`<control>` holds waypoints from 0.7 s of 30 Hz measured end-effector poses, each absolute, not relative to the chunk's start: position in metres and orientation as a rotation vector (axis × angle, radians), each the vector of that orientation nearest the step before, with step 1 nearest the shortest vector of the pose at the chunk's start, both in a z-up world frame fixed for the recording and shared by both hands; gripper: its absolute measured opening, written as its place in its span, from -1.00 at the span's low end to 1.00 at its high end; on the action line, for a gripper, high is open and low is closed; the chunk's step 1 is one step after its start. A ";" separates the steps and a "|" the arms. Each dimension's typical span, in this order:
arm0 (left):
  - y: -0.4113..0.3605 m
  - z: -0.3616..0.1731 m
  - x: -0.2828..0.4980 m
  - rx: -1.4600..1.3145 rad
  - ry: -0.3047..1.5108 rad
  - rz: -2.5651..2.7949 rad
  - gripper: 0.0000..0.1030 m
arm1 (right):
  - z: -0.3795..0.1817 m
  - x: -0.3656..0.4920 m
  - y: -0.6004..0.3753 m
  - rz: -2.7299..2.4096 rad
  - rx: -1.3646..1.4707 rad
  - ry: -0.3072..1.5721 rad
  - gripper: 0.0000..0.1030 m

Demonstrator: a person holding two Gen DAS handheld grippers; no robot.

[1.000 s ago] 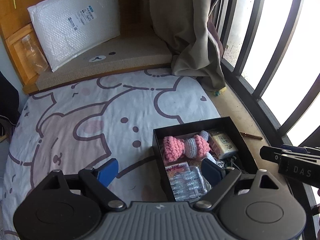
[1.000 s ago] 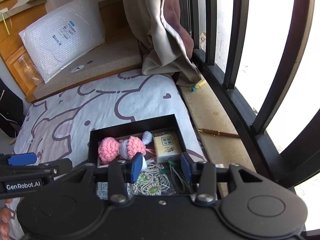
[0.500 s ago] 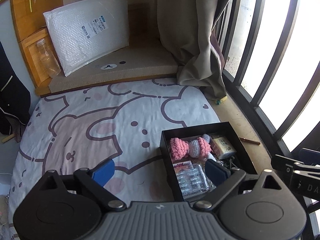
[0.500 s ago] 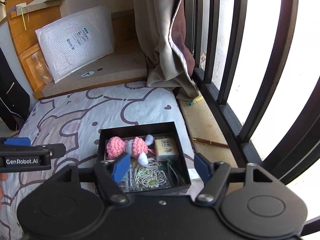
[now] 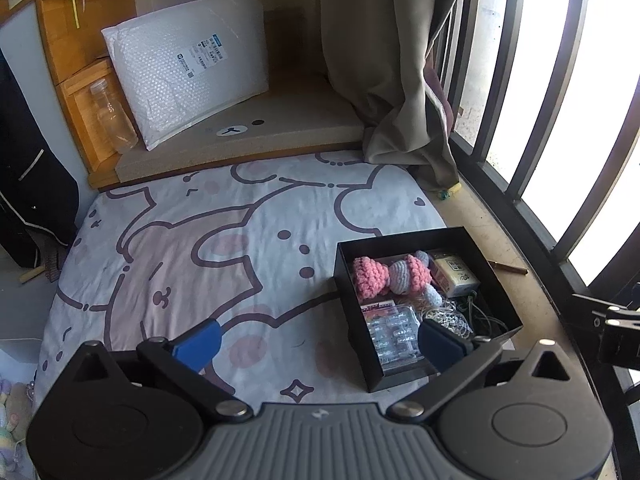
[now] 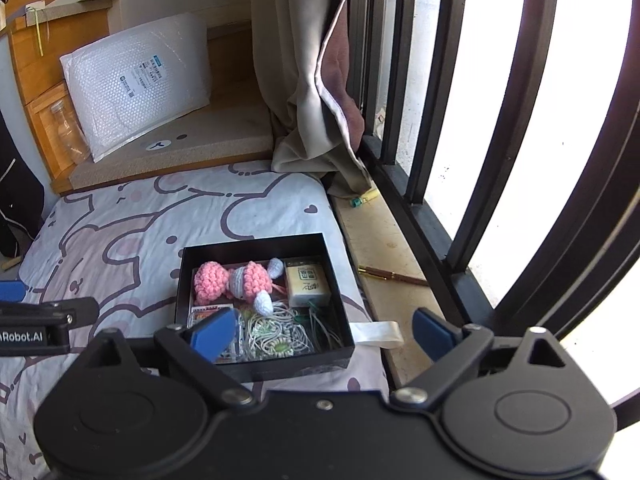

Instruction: Organize objects

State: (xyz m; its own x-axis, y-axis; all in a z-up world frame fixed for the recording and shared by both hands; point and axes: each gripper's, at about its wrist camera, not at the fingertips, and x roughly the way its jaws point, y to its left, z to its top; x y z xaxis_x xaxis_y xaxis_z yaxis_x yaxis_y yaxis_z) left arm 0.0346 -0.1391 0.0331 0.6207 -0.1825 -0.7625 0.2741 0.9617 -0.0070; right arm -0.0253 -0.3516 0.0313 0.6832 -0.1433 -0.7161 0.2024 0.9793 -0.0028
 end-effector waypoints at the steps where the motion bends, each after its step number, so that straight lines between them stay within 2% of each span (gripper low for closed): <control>1: -0.138 0.033 0.034 0.116 0.862 -0.260 1.00 | 0.031 -0.026 -0.352 -0.198 0.083 0.796 0.92; 5: -0.136 0.033 0.031 0.128 0.857 -0.248 1.00 | 0.029 -0.027 -0.352 -0.207 0.086 0.811 0.99; 21: -0.131 0.031 0.034 0.127 0.864 -0.224 1.00 | 0.026 -0.024 -0.344 -0.205 0.068 0.845 1.00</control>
State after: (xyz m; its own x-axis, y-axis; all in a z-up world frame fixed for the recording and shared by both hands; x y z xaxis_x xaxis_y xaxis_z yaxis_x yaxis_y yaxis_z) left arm 0.0345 -0.1310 0.0309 0.6280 -0.1435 -0.7649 0.2462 0.9690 0.0204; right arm -0.0244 -0.3445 0.0258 0.6450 -0.1528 -0.7487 0.2064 0.9782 -0.0218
